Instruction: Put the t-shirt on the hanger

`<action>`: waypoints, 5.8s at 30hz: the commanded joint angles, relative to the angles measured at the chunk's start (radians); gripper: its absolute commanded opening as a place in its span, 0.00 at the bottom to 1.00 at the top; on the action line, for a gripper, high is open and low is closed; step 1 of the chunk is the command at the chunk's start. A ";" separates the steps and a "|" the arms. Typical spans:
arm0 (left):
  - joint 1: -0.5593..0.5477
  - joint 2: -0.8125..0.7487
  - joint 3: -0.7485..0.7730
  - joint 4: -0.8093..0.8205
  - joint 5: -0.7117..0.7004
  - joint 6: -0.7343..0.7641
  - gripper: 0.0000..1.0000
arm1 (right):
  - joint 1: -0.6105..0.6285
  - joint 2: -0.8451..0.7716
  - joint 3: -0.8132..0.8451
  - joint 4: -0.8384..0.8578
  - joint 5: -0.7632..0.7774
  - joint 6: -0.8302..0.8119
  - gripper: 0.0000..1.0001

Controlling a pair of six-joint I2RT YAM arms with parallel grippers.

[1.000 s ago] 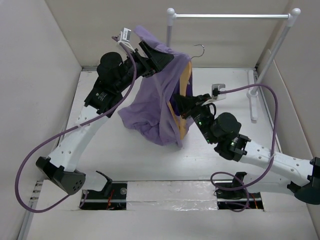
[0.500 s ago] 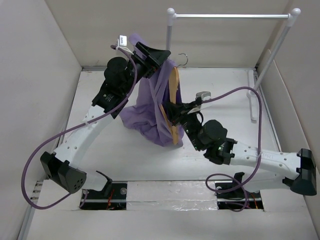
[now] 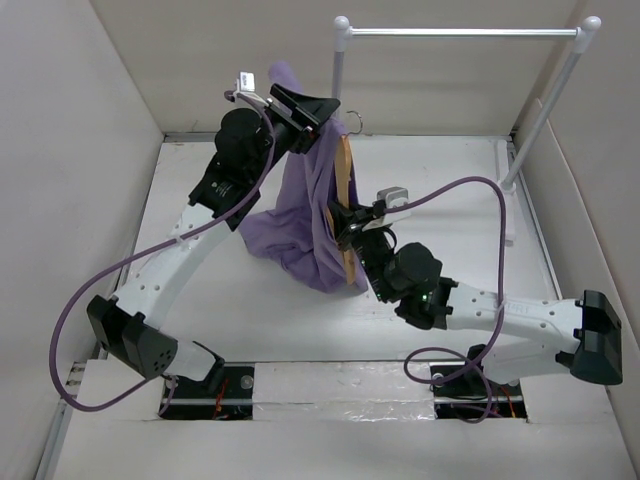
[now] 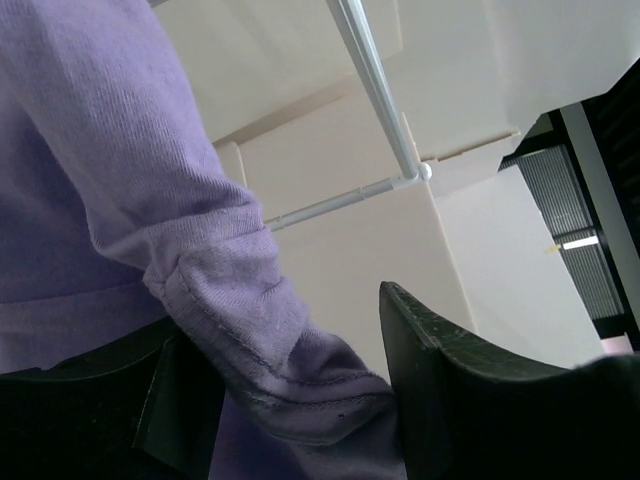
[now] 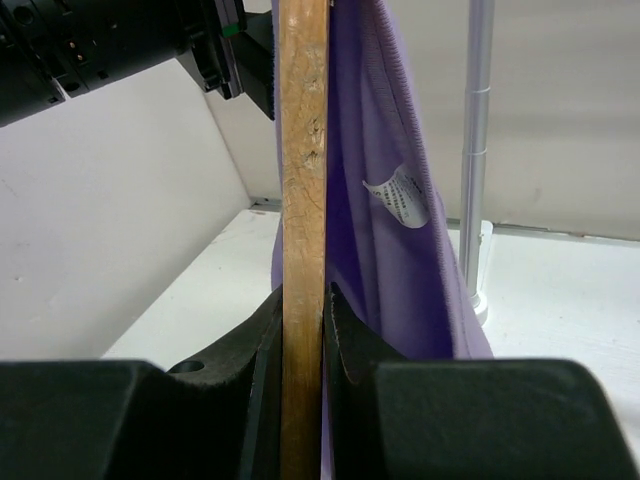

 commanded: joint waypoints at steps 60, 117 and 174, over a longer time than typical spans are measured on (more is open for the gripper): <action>0.001 -0.185 -0.203 0.181 0.123 -0.114 0.00 | -0.415 -0.165 -0.218 -0.488 -0.755 0.360 0.64; 0.212 -0.032 -0.177 0.562 -0.026 -0.155 0.00 | -0.257 -0.243 -0.189 -1.061 -0.958 0.625 0.00; 0.268 -0.303 -0.600 0.385 0.200 -0.162 0.00 | -0.357 0.167 0.256 -1.102 -1.097 0.648 0.00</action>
